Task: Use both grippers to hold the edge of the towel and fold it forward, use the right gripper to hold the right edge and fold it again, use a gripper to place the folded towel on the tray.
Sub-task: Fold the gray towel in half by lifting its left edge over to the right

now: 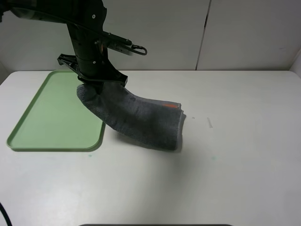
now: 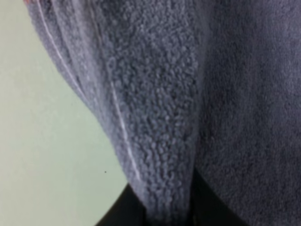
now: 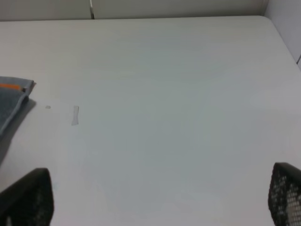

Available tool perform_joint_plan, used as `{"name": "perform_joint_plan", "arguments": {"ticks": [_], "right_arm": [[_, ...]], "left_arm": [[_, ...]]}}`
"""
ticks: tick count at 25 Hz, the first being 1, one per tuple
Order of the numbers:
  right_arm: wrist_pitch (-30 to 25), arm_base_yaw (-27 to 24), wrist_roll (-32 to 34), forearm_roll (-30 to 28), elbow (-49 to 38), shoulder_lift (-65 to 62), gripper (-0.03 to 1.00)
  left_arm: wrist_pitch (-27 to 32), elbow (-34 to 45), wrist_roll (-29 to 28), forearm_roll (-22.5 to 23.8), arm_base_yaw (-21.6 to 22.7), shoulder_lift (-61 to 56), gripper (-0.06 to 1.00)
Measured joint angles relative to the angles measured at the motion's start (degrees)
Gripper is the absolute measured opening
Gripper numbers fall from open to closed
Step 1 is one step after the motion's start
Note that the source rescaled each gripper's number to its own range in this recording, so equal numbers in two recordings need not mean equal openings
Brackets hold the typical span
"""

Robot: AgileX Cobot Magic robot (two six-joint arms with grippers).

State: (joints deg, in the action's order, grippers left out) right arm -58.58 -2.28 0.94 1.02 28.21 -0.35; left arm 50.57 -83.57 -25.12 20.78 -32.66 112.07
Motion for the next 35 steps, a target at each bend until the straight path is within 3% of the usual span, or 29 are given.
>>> {"name": "perform_joint_plan", "arguments": {"ticks": [23,35], "right_arm": [[0.0,0.0,0.0,0.0,0.0,0.0,1.0],[0.0,0.0,0.0,0.0,0.0,0.0,1.0]], "left_arm": [[6.6,-2.5,0.3,1.5,-0.1,-0.1,0.1],[2.3,-2.5,1.5,0.1,-2.1,-0.1,0.1]]}}
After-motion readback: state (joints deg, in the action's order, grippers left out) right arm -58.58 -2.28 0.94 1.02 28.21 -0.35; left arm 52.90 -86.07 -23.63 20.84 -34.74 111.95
